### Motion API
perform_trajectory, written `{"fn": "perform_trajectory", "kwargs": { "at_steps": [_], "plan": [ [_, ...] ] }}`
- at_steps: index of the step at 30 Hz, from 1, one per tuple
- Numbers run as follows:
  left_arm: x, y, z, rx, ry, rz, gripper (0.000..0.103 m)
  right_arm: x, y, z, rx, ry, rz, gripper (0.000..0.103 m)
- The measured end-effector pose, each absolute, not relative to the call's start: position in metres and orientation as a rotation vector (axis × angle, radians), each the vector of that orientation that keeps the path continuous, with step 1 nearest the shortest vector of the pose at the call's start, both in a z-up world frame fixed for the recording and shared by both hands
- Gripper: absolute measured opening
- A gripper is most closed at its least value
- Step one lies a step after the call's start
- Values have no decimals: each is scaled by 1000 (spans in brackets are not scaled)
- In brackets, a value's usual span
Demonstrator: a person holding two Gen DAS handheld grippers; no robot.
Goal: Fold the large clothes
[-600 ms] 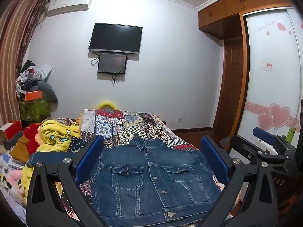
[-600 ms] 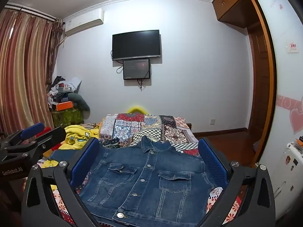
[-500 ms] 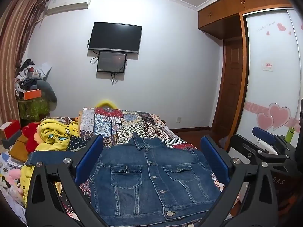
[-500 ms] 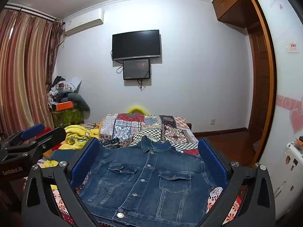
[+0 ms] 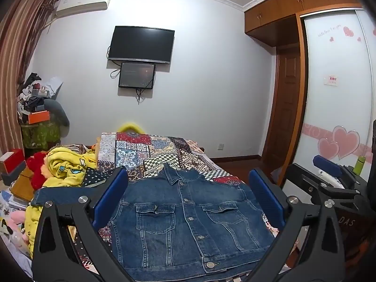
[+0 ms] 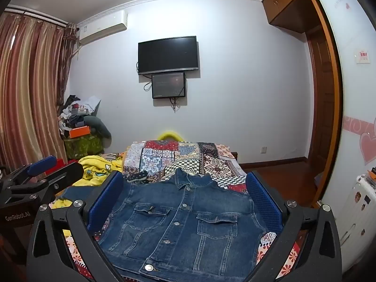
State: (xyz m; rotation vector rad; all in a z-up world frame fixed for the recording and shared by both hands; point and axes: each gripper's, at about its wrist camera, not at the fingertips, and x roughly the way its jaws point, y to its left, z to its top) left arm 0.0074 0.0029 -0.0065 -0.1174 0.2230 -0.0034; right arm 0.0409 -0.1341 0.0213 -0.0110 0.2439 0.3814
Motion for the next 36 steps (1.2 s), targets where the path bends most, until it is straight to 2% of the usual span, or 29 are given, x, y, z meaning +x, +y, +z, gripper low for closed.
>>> {"fn": "perform_trajectory", "kwargs": {
  "at_steps": [36],
  "plan": [
    [7, 4, -7, -124, 229, -9, 103, 43, -138, 23, -1, 250, 382, 103]
  ]
}}
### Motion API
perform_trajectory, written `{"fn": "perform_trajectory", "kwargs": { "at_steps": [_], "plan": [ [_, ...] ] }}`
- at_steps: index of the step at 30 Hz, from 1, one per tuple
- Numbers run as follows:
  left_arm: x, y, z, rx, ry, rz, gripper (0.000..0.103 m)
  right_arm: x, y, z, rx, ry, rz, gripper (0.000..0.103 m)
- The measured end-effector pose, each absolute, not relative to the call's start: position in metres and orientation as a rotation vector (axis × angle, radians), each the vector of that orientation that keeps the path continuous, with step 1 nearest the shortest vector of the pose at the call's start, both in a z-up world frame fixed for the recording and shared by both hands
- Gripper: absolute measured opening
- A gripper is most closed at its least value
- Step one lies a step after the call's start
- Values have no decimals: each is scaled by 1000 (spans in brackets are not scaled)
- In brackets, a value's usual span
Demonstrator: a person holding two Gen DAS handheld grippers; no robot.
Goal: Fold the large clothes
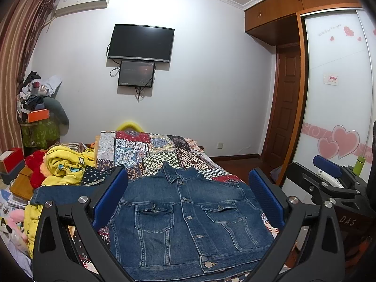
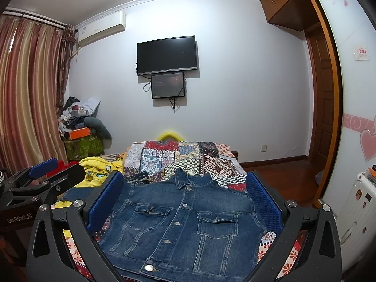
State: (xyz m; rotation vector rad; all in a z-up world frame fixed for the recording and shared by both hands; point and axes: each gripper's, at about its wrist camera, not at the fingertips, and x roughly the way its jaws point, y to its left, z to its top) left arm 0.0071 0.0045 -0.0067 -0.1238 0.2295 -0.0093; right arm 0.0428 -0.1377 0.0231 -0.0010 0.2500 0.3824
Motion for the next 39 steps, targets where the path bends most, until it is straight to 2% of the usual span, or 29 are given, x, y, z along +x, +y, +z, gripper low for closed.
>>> {"fn": "perform_trajectory", "kwargs": {
  "at_steps": [39],
  "plan": [
    [35, 25, -18, -148, 273, 13, 103, 64, -127, 13, -13, 310, 360, 103]
  ]
}}
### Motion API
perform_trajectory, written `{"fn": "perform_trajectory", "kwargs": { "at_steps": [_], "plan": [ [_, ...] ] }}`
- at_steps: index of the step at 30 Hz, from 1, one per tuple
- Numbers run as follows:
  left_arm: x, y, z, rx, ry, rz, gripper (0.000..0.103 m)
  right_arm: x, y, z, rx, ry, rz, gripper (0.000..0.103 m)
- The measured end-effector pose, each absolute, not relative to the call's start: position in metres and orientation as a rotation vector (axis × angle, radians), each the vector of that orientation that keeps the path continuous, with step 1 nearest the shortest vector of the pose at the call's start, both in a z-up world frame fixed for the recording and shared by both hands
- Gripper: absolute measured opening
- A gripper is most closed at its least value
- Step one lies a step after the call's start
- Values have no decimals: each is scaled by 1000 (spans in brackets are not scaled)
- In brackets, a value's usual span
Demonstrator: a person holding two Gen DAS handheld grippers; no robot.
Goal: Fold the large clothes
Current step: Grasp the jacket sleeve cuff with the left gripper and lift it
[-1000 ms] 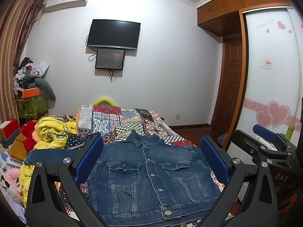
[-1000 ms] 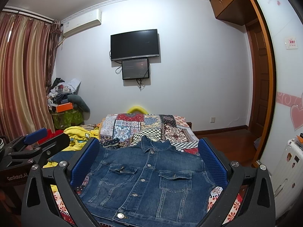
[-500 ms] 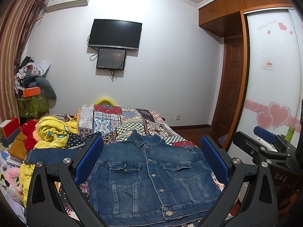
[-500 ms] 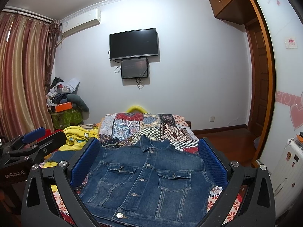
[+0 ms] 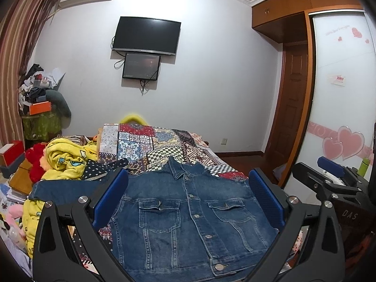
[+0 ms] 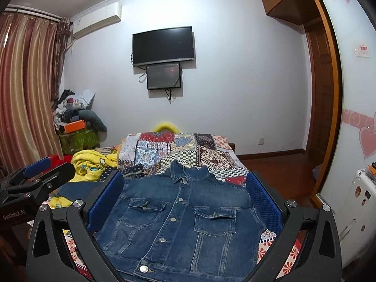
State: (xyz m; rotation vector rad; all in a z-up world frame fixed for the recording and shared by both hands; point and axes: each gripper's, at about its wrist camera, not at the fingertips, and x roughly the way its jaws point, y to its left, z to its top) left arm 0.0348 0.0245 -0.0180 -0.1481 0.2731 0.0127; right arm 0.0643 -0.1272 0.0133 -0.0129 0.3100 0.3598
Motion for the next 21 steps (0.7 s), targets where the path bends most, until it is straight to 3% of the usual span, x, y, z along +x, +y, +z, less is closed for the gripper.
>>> {"fn": "perform_trajectory", "kwargs": {
  "at_steps": [12, 21],
  "plan": [
    [108, 116, -61, -215, 415, 170, 103, 136, -104, -17, -49, 433, 366, 103],
    [149, 239, -152, -352, 608, 325, 103, 219, -84, -85, -37, 687, 373, 103]
  ]
}}
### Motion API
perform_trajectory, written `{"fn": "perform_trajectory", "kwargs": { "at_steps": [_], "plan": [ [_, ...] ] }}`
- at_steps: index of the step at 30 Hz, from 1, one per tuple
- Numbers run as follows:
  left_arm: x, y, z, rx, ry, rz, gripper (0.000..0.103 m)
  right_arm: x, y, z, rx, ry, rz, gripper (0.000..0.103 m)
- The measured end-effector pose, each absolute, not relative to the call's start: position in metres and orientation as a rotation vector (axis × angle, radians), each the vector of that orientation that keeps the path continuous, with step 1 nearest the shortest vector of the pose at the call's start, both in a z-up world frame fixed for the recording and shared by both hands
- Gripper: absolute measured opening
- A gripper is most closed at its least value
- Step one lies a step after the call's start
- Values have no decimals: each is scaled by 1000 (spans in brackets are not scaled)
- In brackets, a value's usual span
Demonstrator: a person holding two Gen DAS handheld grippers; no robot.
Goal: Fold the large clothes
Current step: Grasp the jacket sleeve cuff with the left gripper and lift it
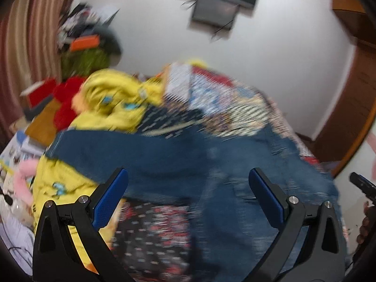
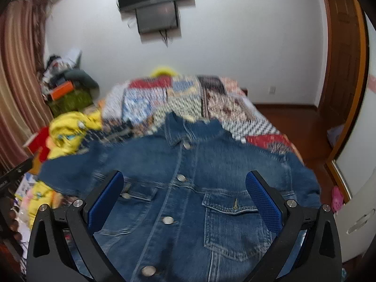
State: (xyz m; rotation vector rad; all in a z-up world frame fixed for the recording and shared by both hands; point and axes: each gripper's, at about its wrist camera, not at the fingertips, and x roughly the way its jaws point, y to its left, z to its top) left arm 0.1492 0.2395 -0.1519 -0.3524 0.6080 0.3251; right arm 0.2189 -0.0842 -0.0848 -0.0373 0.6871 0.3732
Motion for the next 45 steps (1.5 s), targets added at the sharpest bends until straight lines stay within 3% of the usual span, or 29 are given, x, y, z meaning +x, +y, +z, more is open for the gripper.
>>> {"fn": "perform_trajectory", "kwargs": {
  "at_steps": [7, 16, 21, 27, 31, 35, 45],
  "plan": [
    [149, 331, -220, -531, 754, 322, 102, 261, -71, -123, -163, 810, 322, 103],
    [155, 408, -282, -800, 834, 334, 79, 294, -65, -149, -134, 927, 347, 103],
    [160, 440, -299, -910, 793, 369, 75, 298, -66, -150, -124, 935, 349, 103],
    [175, 454, -303, -874, 824, 439, 51, 301, -66, -151, -122, 942, 341, 103],
    [180, 443, -281, -731, 846, 483, 24, 303, -69, -149, -111, 950, 337, 103],
    [185, 428, -240, -579, 822, 514, 12, 302, -74, -143, -97, 948, 342, 103],
    [228, 358, -117, -340, 623, 394, 9, 294, -89, -121, -117, 894, 378, 103]
  ]
}}
